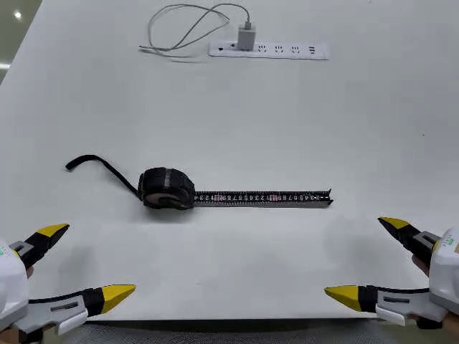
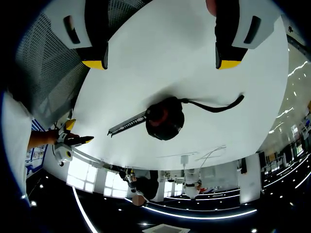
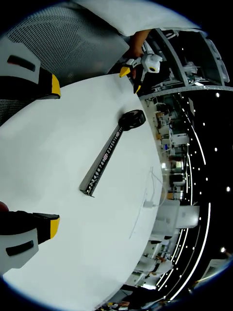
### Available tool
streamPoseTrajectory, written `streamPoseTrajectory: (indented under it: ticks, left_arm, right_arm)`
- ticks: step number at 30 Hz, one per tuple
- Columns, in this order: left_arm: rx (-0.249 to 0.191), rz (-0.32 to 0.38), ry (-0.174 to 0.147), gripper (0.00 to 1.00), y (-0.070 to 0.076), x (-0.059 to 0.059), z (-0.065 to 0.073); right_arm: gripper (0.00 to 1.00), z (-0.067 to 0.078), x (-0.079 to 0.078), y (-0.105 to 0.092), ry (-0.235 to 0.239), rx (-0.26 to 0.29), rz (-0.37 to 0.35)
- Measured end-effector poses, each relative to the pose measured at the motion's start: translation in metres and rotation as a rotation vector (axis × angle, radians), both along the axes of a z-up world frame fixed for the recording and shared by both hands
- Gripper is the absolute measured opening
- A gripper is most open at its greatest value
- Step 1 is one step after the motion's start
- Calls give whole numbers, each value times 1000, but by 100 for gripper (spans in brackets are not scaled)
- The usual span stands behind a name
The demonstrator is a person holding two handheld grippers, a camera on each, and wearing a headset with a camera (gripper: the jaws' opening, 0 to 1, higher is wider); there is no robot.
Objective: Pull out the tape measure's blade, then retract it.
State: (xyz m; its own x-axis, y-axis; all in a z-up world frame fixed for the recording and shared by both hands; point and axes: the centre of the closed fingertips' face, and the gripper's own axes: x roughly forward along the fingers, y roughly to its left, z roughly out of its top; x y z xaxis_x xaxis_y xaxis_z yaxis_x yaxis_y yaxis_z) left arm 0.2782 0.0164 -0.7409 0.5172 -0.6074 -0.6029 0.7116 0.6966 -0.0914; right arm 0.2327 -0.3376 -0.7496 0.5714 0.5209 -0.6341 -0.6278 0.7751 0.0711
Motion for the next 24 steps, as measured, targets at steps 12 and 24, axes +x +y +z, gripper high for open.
streamPoseTrajectory:
  ticks: [12,24]
  left_arm:
    - [-12,7,9,90,-16,4,5]
    - [-6,36,1,93,-38,18,10]
  right_arm:
    - [96,1,4,2,-6,2,3]
    - [95,3,9,1,-15,3,2]
